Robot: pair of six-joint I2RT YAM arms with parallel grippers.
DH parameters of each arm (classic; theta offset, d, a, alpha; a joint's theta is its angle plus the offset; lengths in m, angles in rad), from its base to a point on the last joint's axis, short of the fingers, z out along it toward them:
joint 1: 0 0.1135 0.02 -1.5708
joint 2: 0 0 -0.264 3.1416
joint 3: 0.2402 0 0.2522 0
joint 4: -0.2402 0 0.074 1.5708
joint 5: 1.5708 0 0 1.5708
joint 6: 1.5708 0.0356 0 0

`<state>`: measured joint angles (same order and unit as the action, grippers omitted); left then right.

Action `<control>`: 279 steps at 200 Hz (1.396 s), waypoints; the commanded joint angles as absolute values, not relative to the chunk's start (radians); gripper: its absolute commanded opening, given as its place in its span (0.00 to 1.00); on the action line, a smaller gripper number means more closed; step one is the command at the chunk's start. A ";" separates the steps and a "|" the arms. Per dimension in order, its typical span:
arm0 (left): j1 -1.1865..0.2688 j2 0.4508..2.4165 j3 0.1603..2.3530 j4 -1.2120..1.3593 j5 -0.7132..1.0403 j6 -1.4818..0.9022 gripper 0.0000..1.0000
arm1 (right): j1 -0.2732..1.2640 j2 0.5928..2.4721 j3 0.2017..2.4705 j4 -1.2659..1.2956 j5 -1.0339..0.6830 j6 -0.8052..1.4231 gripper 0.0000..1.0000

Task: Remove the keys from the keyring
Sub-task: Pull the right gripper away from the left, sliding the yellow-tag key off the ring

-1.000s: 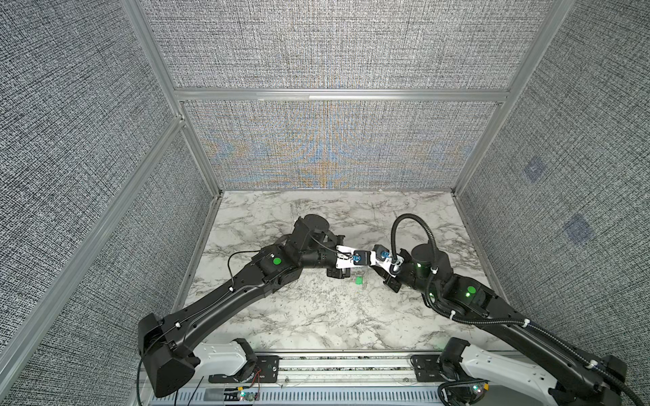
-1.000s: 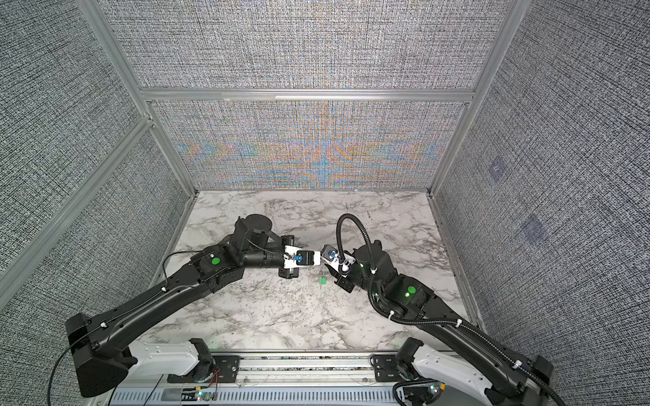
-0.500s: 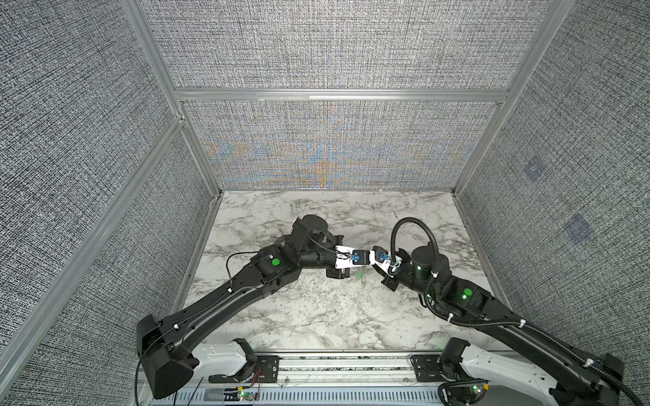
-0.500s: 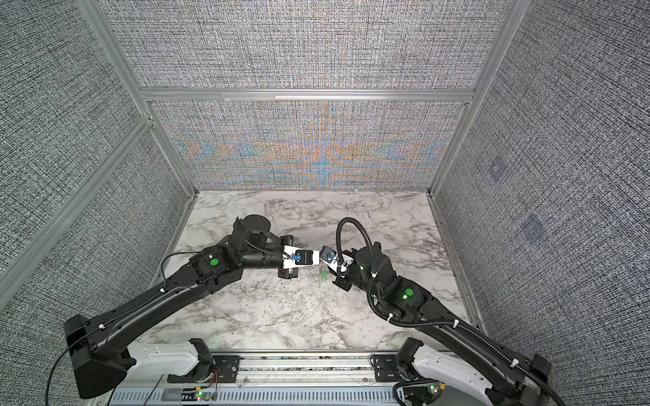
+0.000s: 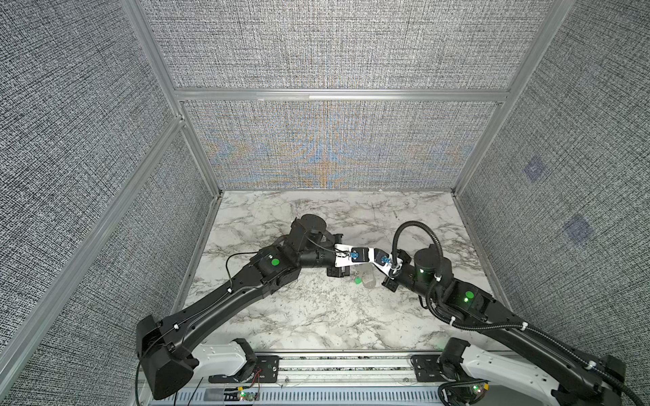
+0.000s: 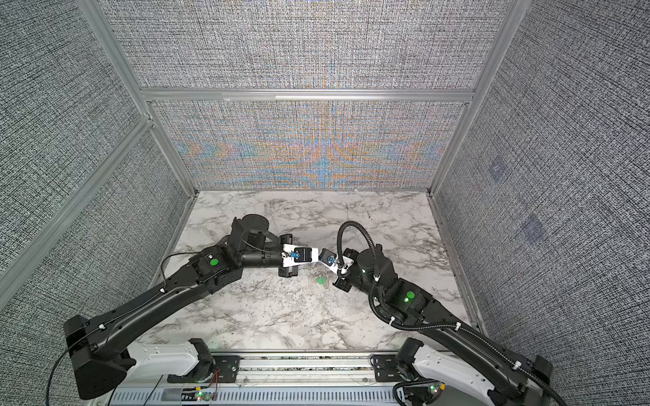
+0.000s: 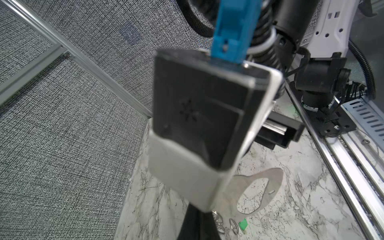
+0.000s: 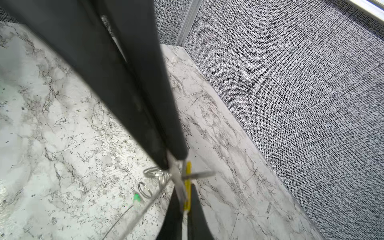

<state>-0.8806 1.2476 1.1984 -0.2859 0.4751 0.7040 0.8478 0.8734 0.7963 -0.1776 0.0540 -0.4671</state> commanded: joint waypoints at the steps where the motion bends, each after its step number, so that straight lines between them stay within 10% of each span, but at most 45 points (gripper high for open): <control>1: -0.866 1.236 1.192 -0.205 0.520 0.652 0.00 | 0.850 0.869 0.802 -0.194 0.087 -0.478 0.00; 279: -0.726 1.154 0.882 0.312 0.622 0.278 0.00 | 0.824 0.831 0.811 -0.325 0.138 -0.304 0.00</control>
